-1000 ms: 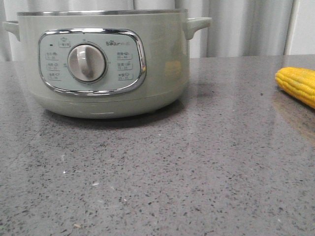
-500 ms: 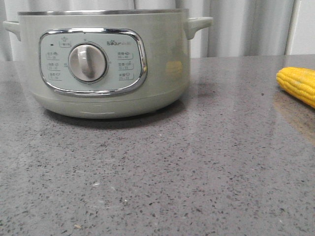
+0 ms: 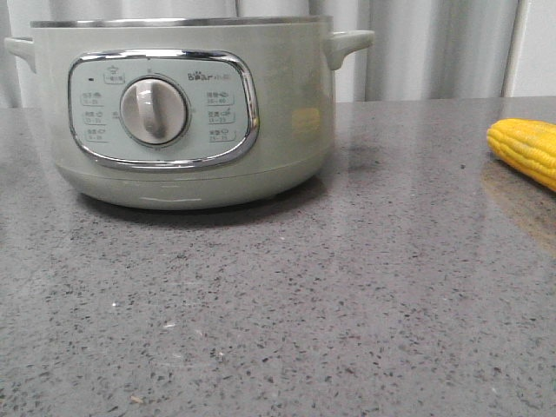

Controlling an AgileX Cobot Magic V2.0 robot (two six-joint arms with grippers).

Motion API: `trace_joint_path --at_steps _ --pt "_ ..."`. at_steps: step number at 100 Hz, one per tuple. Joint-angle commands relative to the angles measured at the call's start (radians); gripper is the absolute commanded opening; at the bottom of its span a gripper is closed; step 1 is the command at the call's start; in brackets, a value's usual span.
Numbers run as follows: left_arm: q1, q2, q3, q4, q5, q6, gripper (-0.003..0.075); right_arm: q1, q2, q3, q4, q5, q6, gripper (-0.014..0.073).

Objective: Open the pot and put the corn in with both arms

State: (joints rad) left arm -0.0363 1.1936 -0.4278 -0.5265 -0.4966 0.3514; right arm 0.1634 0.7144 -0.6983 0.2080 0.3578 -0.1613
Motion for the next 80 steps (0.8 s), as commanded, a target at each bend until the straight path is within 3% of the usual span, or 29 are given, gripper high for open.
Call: trace_joint_path --at_steps 1,32,39,51,58,80 --pt "-0.008 0.018 -0.033 0.02 -0.149 -0.047 0.0167 -0.006 0.002 -0.038 0.001 -0.084 -0.008 0.0541" --pt "-0.008 0.104 -0.033 0.016 -0.149 -0.064 0.0179 -0.006 0.002 -0.038 0.001 -0.084 -0.008 0.0541" --pt "-0.008 0.105 -0.033 0.016 -0.149 -0.064 0.0237 -0.006 0.002 -0.038 0.001 -0.084 -0.008 0.0541" --pt "-0.008 0.105 -0.033 0.012 -0.153 -0.064 0.0422 -0.006 0.002 -0.038 0.001 -0.084 -0.008 0.0541" --pt "-0.008 0.105 -0.033 0.012 -0.161 -0.064 0.0484 -0.006 0.002 -0.038 0.001 -0.084 -0.008 0.0541" --pt "-0.017 -0.005 -0.033 0.012 -0.161 -0.064 0.0492 -0.009 0.048 -0.038 -0.108 -0.084 -0.008 0.0541"
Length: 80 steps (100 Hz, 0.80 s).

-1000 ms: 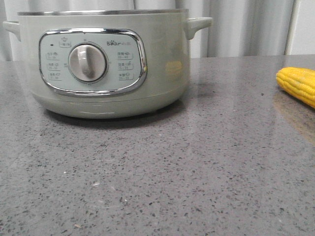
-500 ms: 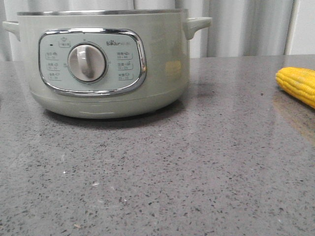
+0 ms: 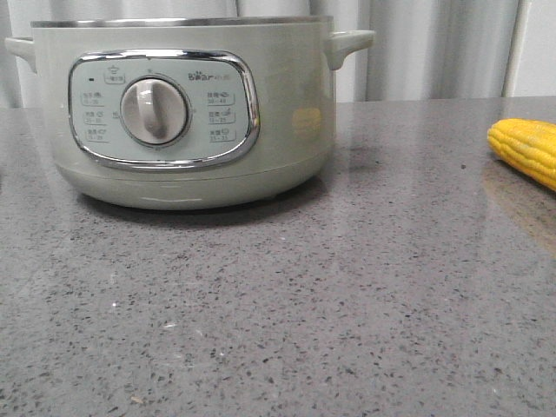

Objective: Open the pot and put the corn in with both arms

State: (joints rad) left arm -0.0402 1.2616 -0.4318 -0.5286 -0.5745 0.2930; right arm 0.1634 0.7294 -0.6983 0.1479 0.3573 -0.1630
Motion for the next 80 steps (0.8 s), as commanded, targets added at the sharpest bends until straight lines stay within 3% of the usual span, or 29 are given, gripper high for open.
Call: trace_joint_path --at_steps 1,30,62,70,80 --pt "-0.014 -0.079 -0.029 0.014 -0.083 -0.005 0.0491 -0.012 0.041 -0.038 -0.048 -0.083 -0.007 0.0541" --pt "-0.106 -0.416 -0.029 0.019 -0.075 -0.005 0.0396 -0.129 0.325 -0.038 -0.04 -0.093 0.059 0.0541" --pt "-0.225 -0.658 -0.029 0.022 -0.034 -0.005 0.0277 -0.136 0.543 -0.038 0.053 -0.09 0.059 0.053" --pt "-0.235 -0.687 -0.029 0.022 0.008 -0.005 0.0253 -0.136 0.556 -0.038 0.075 -0.09 0.059 0.0447" --pt "-0.234 -0.706 -0.029 0.022 0.067 -0.005 0.0225 -0.136 0.552 -0.047 0.082 -0.087 0.059 0.0234"
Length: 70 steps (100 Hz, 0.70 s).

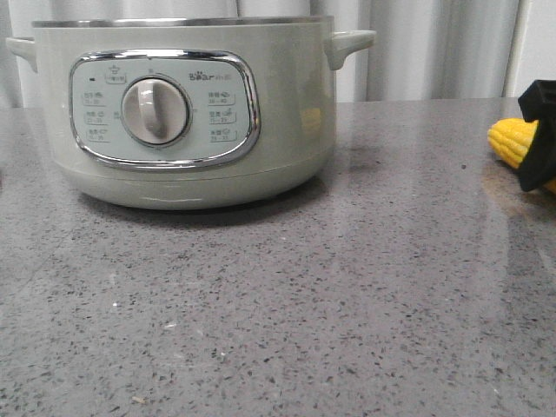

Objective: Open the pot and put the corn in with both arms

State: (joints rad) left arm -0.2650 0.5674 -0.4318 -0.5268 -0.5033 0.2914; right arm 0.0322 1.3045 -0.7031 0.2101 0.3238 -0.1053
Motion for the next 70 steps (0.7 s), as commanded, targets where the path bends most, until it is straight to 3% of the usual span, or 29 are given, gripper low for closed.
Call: trace_joint_path --at_steps 1,14,38,56,70 --pt "-0.01 -0.012 -0.029 0.02 -0.001 -0.004 0.0221 -0.004 -0.025 -0.044 0.02 -0.054 0.001 0.0201" --pt "-0.01 -0.014 -0.029 0.02 0.031 -0.004 0.0189 -0.001 -0.082 -0.121 0.02 -0.013 0.001 -0.0074" --pt "-0.012 -0.014 -0.029 0.022 0.036 -0.004 0.0146 0.123 -0.187 -0.351 0.042 0.001 0.001 -0.0074" --pt "-0.061 -0.014 -0.034 0.056 0.048 -0.004 0.0137 0.326 -0.15 -0.471 0.052 -0.041 0.001 -0.0074" --pt "-0.135 -0.014 -0.06 0.113 0.125 -0.004 0.0067 0.467 -0.063 -0.51 0.03 -0.114 -0.001 -0.0074"
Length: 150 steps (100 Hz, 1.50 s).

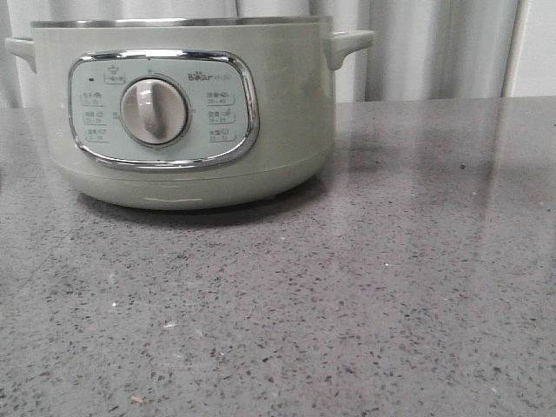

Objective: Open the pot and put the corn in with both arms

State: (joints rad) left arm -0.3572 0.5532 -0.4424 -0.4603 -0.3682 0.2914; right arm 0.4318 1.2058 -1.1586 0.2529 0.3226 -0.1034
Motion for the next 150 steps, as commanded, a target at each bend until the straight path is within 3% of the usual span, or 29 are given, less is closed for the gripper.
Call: trace_joint_path --at_steps 1,16,30,35,46,54,64,84,93,103,108,150 --pt "-0.051 0.0 -0.051 0.046 -0.005 -0.004 0.0059 0.085 0.047 -0.059 -0.019 -0.116 -0.003 -0.0074" --pt "-0.143 0.0 -0.078 0.051 0.084 -0.004 -0.0019 0.156 0.166 -0.121 -0.072 -0.12 -0.003 -0.0074" --pt "-0.244 0.0 -0.078 0.051 0.108 -0.004 -0.002 0.161 0.251 -0.175 -0.131 -0.1 -0.003 -0.0029" --pt "-0.282 -0.002 -0.078 0.051 0.128 -0.004 -0.002 0.161 0.269 -0.186 -0.163 -0.09 -0.003 0.0045" --pt "-0.372 -0.002 -0.078 0.051 0.155 -0.004 -0.002 0.161 0.286 -0.192 -0.183 -0.07 -0.003 0.0318" --pt "-0.425 -0.002 -0.078 0.053 0.152 0.0 -0.002 0.161 0.286 -0.192 -0.188 -0.066 -0.003 0.0466" --pt "-0.465 -0.002 -0.078 0.091 0.125 0.001 -0.002 0.161 0.277 -0.203 -0.216 -0.045 -0.003 0.0537" --pt "-0.47 -0.007 -0.078 0.109 0.065 0.001 -0.002 0.161 0.177 -0.208 -0.225 0.039 -0.003 0.0493" --pt "-0.47 -0.023 -0.075 0.109 0.072 0.001 -0.002 0.155 0.095 -0.198 -0.253 0.113 -0.003 0.0314" --pt "-0.47 -0.062 -0.061 0.109 0.072 0.004 -0.002 0.155 -0.027 -0.149 -0.337 0.156 -0.003 0.0023" --pt "-0.47 -0.089 -0.047 0.109 0.073 0.015 -0.002 0.155 -0.114 -0.106 -0.367 0.147 -0.003 -0.0074" --pt "-0.47 -0.236 0.147 0.105 0.078 0.084 -0.002 0.155 -0.878 0.434 -0.406 0.126 -0.003 -0.0064"
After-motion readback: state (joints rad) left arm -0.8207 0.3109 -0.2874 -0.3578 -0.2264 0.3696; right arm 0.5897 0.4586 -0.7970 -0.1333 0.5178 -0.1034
